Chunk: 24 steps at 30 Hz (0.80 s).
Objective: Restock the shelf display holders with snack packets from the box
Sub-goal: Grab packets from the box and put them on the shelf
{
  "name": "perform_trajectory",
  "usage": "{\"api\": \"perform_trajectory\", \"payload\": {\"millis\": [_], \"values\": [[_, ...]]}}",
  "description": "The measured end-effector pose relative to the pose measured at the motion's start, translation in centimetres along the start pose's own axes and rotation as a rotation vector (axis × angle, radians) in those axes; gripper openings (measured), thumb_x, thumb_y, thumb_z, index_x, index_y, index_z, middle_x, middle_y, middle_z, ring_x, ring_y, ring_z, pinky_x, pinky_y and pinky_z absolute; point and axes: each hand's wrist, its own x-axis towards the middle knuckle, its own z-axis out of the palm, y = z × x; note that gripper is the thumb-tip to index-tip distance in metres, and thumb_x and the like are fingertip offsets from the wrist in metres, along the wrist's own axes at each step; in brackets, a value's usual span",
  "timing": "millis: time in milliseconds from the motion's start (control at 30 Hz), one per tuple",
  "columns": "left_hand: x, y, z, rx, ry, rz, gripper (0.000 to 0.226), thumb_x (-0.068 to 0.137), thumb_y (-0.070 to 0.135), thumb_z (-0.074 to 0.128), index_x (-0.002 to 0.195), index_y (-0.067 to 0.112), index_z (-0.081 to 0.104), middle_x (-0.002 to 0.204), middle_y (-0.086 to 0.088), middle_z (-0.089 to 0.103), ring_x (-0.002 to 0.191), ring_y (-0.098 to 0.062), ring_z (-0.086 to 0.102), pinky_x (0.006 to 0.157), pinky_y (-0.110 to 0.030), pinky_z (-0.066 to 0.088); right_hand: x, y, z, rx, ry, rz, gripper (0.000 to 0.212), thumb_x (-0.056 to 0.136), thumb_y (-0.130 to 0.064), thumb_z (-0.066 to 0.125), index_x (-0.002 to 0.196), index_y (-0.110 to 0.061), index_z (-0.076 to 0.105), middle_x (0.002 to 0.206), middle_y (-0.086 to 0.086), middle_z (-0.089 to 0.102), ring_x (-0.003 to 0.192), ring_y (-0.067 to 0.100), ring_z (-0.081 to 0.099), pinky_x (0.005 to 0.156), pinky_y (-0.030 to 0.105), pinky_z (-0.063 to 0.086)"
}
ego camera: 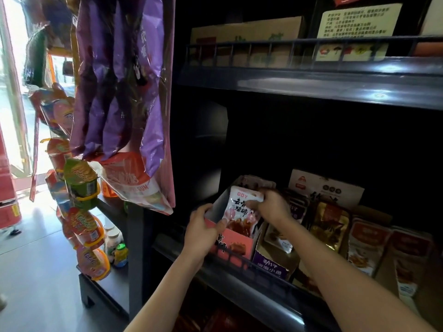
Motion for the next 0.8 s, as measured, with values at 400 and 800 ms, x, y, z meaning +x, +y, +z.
{"api": "perform_trajectory", "payload": {"millis": [400,800], "values": [[0.8,0.3,0.0,0.059,-0.024,-0.001,0.063,0.085,0.026,0.069,0.140,0.024,0.038,0.135,-0.002,0.039,0.110,-0.015,0.045,0.090,-0.030,0.043,1.0,-0.2,-0.5,0.210,0.129,-0.125,0.018,0.086,-0.009,0.068,0.103,-0.003,0.069,0.094,0.015,0.066,0.095,0.033,0.063,0.069,0.029,0.044],[0.8,0.1,0.1,0.063,-0.022,0.003,0.065,0.084,0.025,0.070,0.140,0.023,0.038,0.138,-0.005,0.038,0.121,-0.022,0.045,0.101,-0.038,0.043,4.1,2.2,0.3,-0.369,0.311,-0.154,0.043,0.081,-0.040,0.065,0.121,-0.025,0.059,0.119,0.010,0.060,0.118,0.032,0.052,0.100,0.044,0.038]]}}
